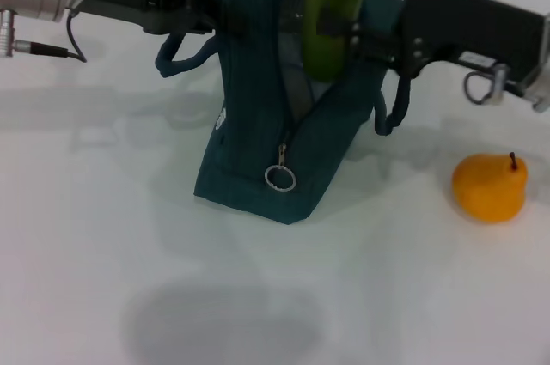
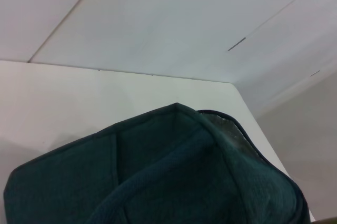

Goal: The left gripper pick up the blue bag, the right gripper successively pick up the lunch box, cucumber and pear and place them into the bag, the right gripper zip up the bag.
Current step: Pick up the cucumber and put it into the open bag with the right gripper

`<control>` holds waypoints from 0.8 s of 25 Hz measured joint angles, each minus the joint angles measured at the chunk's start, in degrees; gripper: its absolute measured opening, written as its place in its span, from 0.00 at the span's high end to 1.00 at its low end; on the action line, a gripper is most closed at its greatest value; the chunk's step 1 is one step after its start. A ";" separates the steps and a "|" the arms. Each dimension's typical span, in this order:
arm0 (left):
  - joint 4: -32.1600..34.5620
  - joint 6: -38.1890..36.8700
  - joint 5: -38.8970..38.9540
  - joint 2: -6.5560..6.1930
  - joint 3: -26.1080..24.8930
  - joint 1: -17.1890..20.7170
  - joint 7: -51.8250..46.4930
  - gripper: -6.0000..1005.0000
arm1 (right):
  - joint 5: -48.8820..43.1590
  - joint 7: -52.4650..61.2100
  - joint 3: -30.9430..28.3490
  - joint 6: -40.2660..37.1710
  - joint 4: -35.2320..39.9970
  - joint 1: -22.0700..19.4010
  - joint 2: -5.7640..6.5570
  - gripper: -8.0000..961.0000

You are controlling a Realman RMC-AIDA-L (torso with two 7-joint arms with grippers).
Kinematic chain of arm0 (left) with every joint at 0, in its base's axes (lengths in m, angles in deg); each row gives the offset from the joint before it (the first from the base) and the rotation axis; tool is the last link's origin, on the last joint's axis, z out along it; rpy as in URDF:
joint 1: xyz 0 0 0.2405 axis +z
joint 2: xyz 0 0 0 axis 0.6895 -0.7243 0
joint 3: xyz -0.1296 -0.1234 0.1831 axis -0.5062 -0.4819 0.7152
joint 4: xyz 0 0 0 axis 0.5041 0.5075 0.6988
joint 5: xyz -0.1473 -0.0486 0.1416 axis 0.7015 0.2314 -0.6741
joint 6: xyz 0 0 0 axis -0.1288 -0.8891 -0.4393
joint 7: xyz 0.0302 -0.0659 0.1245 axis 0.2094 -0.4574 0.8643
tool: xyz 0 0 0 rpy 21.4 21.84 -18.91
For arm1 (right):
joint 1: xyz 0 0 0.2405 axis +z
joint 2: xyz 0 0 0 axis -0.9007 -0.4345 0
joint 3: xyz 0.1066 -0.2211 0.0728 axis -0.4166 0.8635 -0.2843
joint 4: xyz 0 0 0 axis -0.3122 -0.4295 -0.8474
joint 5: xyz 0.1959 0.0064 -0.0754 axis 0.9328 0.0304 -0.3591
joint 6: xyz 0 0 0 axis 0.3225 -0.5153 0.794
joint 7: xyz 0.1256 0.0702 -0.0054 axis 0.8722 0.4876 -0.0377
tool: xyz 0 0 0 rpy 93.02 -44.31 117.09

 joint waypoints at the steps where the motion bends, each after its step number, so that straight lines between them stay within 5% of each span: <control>1: 0.00 0.01 0.01 -0.01 0.00 -0.02 0.00 0.94 | 0.81 0.00 1.29 0.94 -0.30 0.08 -0.01 0.30; 9: 0.00 0.16 0.02 -0.28 0.00 0.03 0.15 0.94 | 4.30 7.19 12.71 8.11 -1.08 0.79 0.05 0.29; 20: 0.00 0.28 0.02 -0.53 -0.01 0.66 0.42 0.94 | 4.48 14.92 15.42 9.02 -0.05 -0.99 0.35 0.28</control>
